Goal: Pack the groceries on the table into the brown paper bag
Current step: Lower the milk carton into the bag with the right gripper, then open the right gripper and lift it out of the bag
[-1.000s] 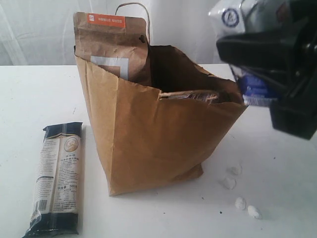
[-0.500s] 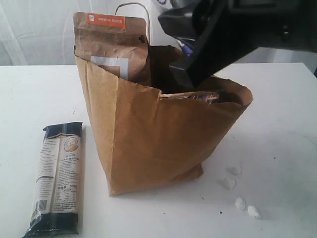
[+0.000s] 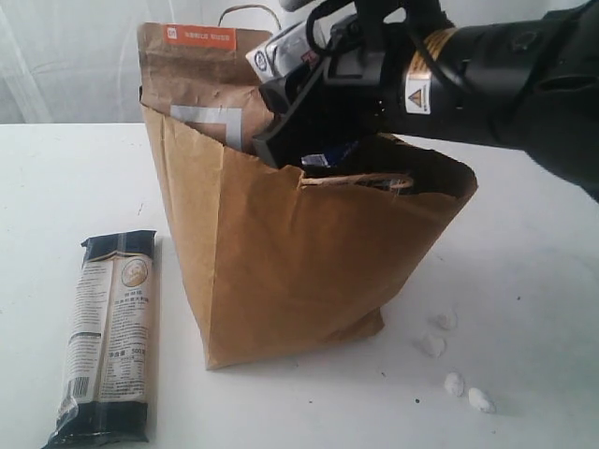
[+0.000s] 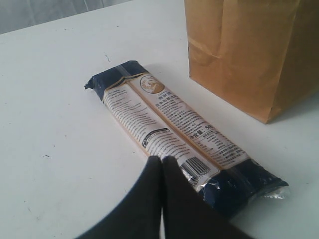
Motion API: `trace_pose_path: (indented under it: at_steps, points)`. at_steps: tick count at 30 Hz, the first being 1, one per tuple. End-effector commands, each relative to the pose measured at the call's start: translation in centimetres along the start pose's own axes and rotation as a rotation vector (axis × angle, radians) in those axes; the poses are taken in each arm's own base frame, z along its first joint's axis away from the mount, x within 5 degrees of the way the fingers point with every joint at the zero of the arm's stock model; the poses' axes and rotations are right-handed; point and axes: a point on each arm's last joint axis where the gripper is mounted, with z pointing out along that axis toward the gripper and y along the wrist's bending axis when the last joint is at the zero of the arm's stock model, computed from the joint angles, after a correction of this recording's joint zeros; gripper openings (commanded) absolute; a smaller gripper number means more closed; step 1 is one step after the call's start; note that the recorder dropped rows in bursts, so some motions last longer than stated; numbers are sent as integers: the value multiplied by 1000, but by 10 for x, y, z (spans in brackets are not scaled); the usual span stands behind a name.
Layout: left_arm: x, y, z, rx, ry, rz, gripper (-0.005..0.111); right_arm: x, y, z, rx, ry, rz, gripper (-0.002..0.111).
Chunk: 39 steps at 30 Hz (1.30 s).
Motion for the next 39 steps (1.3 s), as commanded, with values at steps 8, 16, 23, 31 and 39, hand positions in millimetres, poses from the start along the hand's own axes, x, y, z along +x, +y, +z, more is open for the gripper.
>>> trace_pose_path:
  at_steps: [8, 16, 23, 31, 39]
  points:
    - [1, 0, 0, -3, -3, -8, 0, 5, 0, 13, -6, 8, 9, 30]
    - [1, 0, 0, -3, -3, -8, 0, 1, -1, 9, -3, -5, 14, 70]
    - [1, 0, 0, -3, -3, -8, 0, 0, -2, 5, 6, 3, 11, 70]
    - [1, 0, 0, -3, -3, -8, 0, -13, -8, -8, 35, -13, -6, 70]
    - [1, 0, 0, -3, -3, -8, 0, -23, -13, -28, 70, -21, -27, 70]
